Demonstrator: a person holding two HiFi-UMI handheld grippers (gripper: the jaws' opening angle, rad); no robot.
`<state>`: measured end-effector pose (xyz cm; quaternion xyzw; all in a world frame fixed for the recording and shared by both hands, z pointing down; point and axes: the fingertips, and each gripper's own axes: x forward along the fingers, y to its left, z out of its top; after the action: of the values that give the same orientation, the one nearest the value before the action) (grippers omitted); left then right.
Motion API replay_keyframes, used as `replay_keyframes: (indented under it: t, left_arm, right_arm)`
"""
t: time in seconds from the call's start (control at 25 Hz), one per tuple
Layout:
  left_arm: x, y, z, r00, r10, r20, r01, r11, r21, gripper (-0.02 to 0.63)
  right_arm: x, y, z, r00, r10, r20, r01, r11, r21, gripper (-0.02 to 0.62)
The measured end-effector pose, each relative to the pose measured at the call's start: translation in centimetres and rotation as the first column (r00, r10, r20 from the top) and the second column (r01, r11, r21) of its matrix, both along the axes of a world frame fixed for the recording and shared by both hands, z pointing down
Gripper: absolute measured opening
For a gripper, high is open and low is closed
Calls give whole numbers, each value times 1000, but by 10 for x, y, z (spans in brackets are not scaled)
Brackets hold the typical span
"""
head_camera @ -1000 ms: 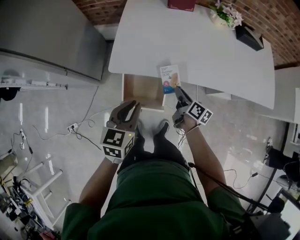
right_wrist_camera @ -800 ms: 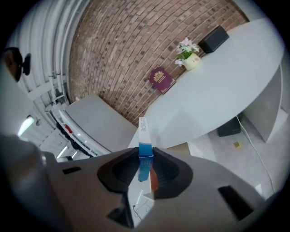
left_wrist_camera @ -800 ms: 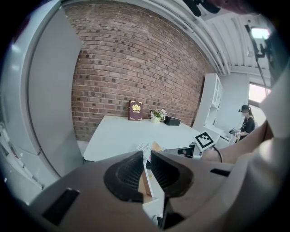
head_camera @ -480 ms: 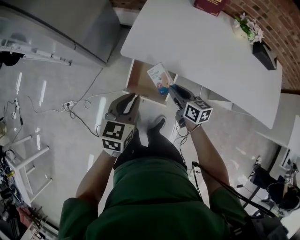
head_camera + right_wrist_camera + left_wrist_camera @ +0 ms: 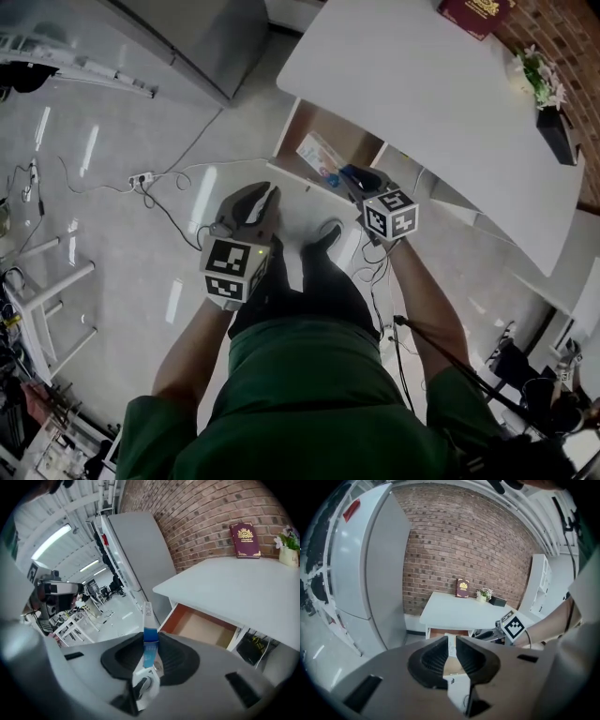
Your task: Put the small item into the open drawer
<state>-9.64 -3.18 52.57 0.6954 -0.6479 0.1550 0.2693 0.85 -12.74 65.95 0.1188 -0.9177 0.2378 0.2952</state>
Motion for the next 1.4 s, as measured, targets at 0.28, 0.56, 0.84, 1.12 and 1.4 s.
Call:
replay_keyframes:
  t: [0.28,0.56,0.84,1.12,1.4]
  left_arm:
    - [-32,5,31,999,44,10,-43,998,-44,46]
    - [-52,6,58,996,88,24,-86,993,-80,48]
    - [-61,11,89,995,96,6,-94,987,-129,47]
    - [-60,6,103,995,101,-16,-102,985,-138,46]
    - [-53,4,117,995,96,-31,-99,983,-154,46]
  right_arm:
    - [-5,-13,55,993,6,-114,-7,1000,-13,97]
    - [-24,-21,101,982,-32,-187,23,998,-52,97]
    - [-32,-27,144,966,-58,-253,42,997,-68,97]
    - [-38,-27,177,956,-90,-280,63,993,-103,95]
    - [-47,-26,199,944,-167,-286,137,983,-123,95]
